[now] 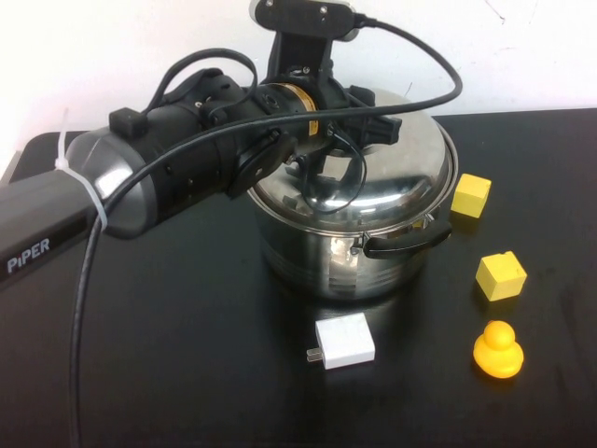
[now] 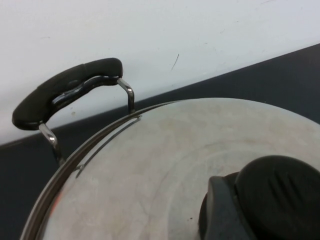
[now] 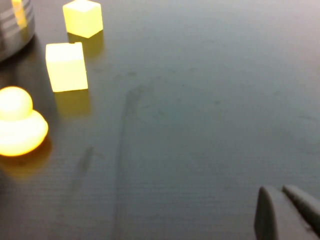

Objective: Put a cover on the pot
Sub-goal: Place the pot lid on the pot

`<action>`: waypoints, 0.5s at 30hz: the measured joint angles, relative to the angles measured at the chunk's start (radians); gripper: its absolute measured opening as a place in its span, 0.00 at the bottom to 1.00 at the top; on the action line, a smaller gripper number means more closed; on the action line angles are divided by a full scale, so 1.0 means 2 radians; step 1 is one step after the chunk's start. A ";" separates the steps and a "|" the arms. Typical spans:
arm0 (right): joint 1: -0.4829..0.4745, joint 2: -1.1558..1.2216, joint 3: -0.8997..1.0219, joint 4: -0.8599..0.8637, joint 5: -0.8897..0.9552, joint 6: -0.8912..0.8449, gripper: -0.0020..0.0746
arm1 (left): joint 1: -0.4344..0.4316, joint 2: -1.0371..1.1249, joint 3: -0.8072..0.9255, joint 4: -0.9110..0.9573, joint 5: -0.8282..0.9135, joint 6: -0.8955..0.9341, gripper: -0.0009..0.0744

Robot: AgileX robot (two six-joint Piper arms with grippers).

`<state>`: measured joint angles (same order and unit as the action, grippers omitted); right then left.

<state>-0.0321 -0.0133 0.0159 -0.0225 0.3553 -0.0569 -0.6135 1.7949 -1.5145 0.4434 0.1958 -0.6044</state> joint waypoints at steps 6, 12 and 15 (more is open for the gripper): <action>0.000 0.000 0.000 0.000 0.000 0.000 0.02 | -0.003 0.000 0.000 0.014 0.004 0.000 0.45; 0.000 0.000 0.000 0.000 0.000 0.000 0.02 | -0.003 0.000 0.000 0.029 0.004 -0.001 0.45; 0.000 0.000 0.000 0.000 0.000 0.000 0.02 | -0.003 0.000 0.000 0.032 0.004 -0.001 0.51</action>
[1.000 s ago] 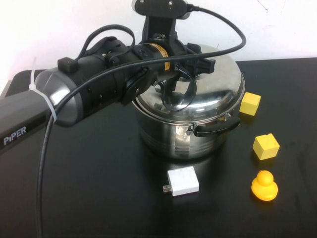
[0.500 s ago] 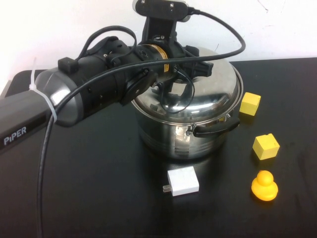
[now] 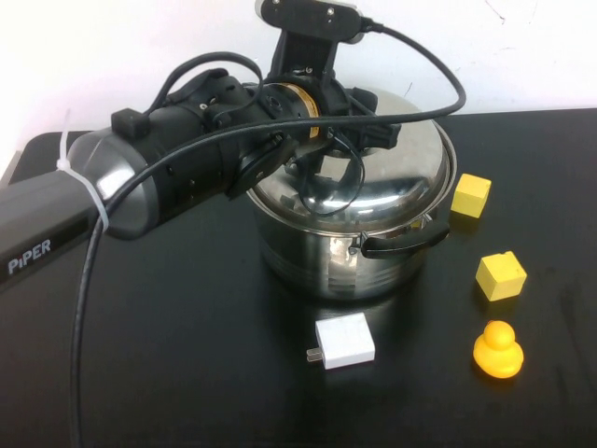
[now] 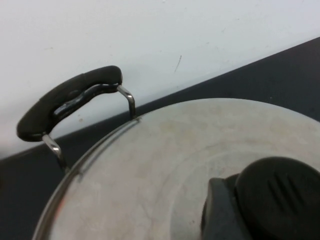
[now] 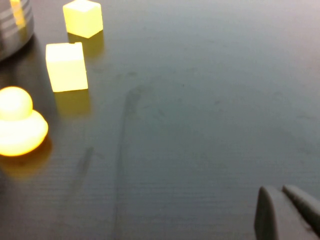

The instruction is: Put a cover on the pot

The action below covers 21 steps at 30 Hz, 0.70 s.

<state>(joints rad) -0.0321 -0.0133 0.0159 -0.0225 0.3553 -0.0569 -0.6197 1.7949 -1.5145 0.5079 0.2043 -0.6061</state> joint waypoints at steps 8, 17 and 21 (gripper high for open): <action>0.000 0.000 0.000 0.000 0.000 0.000 0.02 | 0.000 -0.005 0.000 0.007 0.000 0.000 0.69; 0.000 0.000 0.000 0.000 0.000 0.000 0.02 | 0.000 -0.058 0.000 0.036 0.001 0.001 0.68; 0.000 0.000 0.000 0.000 0.000 0.000 0.02 | 0.000 -0.116 0.000 0.057 0.004 0.001 0.59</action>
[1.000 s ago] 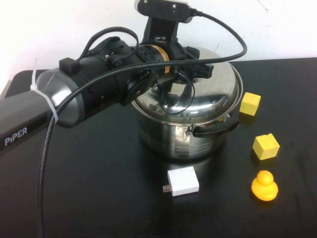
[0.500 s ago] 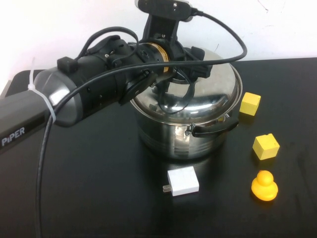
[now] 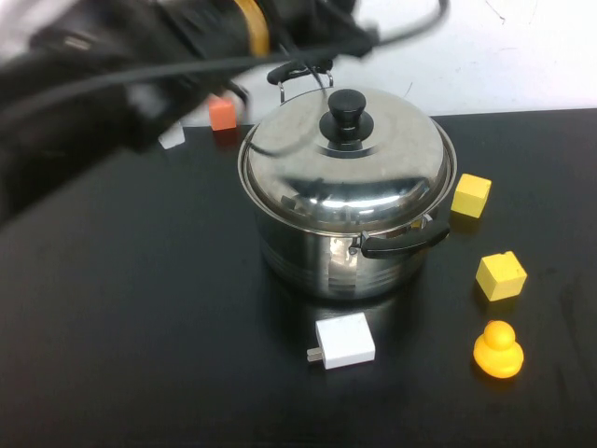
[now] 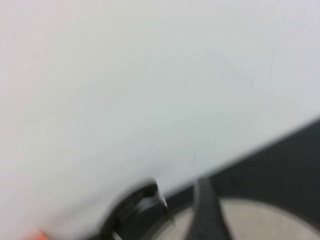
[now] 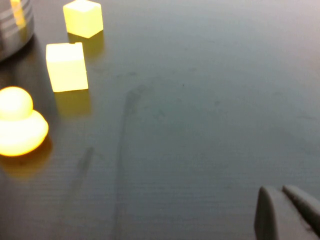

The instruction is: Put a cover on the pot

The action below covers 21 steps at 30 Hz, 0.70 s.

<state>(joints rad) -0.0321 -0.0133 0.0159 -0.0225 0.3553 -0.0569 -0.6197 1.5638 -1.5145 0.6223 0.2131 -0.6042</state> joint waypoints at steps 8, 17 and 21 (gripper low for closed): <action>0.000 0.000 0.000 0.000 0.000 0.000 0.02 | 0.000 -0.120 0.000 0.005 0.097 0.000 0.09; 0.000 0.000 0.000 0.000 0.000 0.000 0.02 | 0.000 -0.251 0.059 0.004 0.192 -0.003 0.02; 0.000 0.000 0.000 0.000 0.000 0.000 0.02 | 0.000 -0.322 0.134 -0.003 0.196 -0.008 0.01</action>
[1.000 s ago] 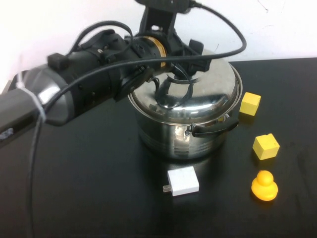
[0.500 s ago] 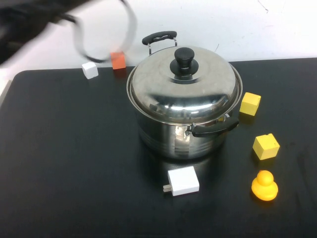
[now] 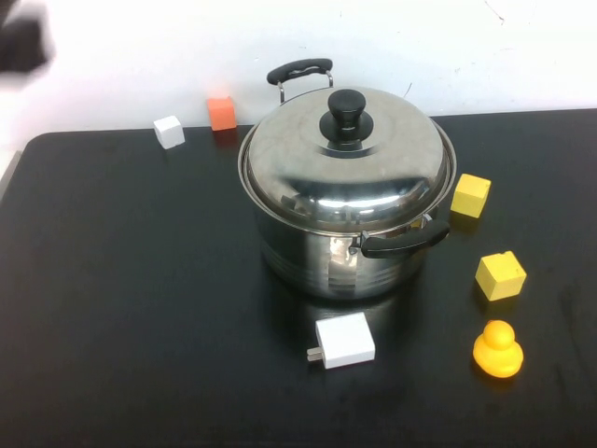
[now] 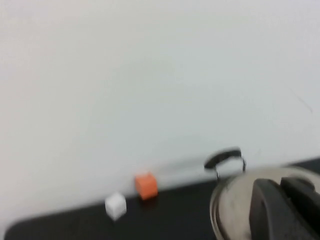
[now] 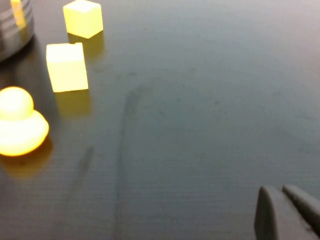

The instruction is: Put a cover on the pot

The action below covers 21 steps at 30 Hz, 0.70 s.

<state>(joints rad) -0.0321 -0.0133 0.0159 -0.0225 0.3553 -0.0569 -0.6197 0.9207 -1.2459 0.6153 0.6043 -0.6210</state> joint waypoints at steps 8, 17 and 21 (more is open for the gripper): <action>0.000 0.000 0.000 0.000 0.000 0.000 0.02 | 0.000 -0.095 0.101 -0.036 0.005 -0.003 0.01; 0.000 0.000 0.000 0.000 0.000 0.000 0.02 | 0.000 -0.108 0.134 -0.039 0.010 -0.005 0.01; 0.000 0.000 0.000 0.000 0.000 0.000 0.02 | 0.000 -0.109 0.147 -0.039 0.011 -0.005 0.01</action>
<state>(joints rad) -0.0321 -0.0133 0.0159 -0.0225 0.3553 -0.0569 -0.6197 0.7031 -0.9513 0.5370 0.6271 -0.6315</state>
